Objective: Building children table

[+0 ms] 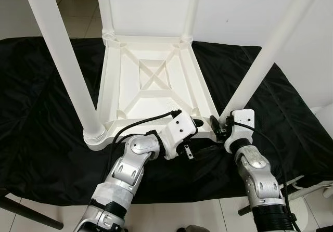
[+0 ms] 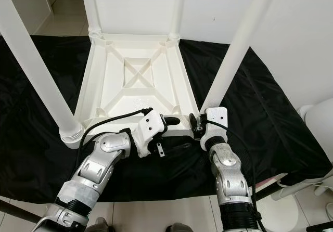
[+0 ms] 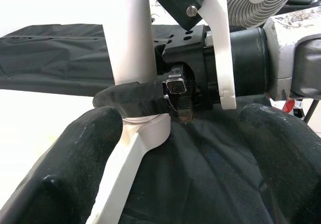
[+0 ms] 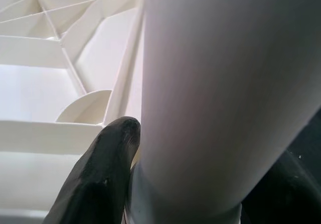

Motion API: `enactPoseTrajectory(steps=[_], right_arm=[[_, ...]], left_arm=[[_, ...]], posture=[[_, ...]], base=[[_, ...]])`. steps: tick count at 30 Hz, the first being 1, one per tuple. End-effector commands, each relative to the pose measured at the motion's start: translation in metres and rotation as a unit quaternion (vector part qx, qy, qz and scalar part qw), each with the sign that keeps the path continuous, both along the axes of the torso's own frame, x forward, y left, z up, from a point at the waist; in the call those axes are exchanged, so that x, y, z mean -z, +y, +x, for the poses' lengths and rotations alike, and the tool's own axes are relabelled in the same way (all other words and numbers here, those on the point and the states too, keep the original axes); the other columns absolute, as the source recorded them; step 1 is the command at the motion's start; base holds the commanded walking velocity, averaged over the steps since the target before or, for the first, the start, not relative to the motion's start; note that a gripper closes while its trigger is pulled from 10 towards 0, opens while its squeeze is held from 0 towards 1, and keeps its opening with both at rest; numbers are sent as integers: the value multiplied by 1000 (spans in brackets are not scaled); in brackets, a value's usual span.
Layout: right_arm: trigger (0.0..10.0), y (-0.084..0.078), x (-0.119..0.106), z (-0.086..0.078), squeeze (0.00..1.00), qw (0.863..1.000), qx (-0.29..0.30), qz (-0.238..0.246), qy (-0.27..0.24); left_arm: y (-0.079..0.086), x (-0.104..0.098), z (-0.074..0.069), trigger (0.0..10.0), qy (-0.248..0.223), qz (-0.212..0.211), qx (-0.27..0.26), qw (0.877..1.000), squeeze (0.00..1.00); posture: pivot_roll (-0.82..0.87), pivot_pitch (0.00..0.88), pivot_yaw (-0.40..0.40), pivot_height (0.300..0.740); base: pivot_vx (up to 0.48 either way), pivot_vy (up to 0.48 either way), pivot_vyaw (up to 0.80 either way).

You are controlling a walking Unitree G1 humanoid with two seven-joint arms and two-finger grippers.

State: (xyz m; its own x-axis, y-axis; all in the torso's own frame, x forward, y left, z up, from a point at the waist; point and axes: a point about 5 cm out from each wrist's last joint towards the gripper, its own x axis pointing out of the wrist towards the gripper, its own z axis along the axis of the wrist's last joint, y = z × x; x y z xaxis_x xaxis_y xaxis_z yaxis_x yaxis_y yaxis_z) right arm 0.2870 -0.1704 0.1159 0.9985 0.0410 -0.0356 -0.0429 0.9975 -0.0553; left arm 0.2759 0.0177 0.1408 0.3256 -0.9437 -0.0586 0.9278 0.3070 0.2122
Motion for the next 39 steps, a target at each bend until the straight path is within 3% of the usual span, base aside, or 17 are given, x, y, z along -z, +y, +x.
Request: enactPoseTrajectory(steps=[1, 5, 9, 13, 14, 15, 16, 24, 25, 28, 29, 30, 31, 39], right_arm=[[10000, -4, 2, -1, 0, 999, 46, 2, 6], [10000, 23, 8, -5, 0, 991, 129, 38, 11], [10000, 30, 6, -4, 0, 992, 121, 40, 8], [10000, 26, 4, -5, 0, 992, 122, 36, 6], [10000, 23, 3, -7, 808, 992, 121, 41, -1], [10000, 23, 3, -7, 808, 992, 121, 41, -1], [10000, 21, 0, -8, 1000, 992, 118, 47, -7], [10000, 20, -6, -16, 1000, 996, 69, 56, -23], [10000, 14, -4, -23, 1000, 999, 28, 36, -24], [10000, 10, -3, -26, 1000, 1000, 4, 18, -22], [10000, 6, -3, -29, 306, 1000, -17, -5, -26], [10000, 6, -3, -29, 306, 1000, -17, -5, -26], [10000, -2, -3, -31, 0, 998, -43, -22, -29], [10000, -27, -11, -25, 0, 993, -106, -29, -40]], left_arm=[[1, 0, 9, 10000, -8, -5, -66, 998, 0], [1, -1, 8, 10000, -8, -7, -68, 998, 0], [1, -1, 8, 10000, -8, -7, -68, 998, 0], [0, -1, 8, 10000, -9, -7, -67, 998, 0], [0, -1, 8, 10000, -10, -7, -65, 998, 0], [0, -1, 8, 10000, -10, -7, -65, 998, 0], [-1, -2, 8, 10000, -10, -7, -64, 998, 0], [-2, -2, 7, 10000, -11, -9, -60, 998, 0], [-2, -1, 6, 10000, -10, -10, -56, 998, 0], [-2, -1, 6, 10000, -10, -10, -55, 998, 0], [-2, -1, 6, 10000, -10, -10, -55, 998, 0], [-2, -1, 6, 10000, -10, -10, -55, 998, 0], [-3, -1, 6, 10000, -10, -10, -55, 998, 0], [-3, -2, 6, 10000, -12, -11, -51, 999, 0]], posture=[[-4, 0, -50, 740], [4, 0, -54, 740], [0, 0, -50, 740], [-1, 0, -50, 740], [-2, 0, -51, 740], [-2, 0, -51, 740], [-1, 0, -52, 740], [-3, 0, -56, 740], [-2, 0, -60, 740], [-1, 0, -59, 740], [-1, 0, -60, 740], [-1, 0, -60, 740], [-1, 0, -61, 740], [-2, 0, -56, 740]], base=[[0, 0, 0], [0, 0, 0], [0, 0, 0], [0, 0, 0], [0, 0, 0], [0, 0, 0], [0, 0, 0], [0, 0, 0], [0, 0, 0], [0, 0, 0], [0, 0, 0], [0, 0, 0], [0, 0, 0], [0, 0, 0]])
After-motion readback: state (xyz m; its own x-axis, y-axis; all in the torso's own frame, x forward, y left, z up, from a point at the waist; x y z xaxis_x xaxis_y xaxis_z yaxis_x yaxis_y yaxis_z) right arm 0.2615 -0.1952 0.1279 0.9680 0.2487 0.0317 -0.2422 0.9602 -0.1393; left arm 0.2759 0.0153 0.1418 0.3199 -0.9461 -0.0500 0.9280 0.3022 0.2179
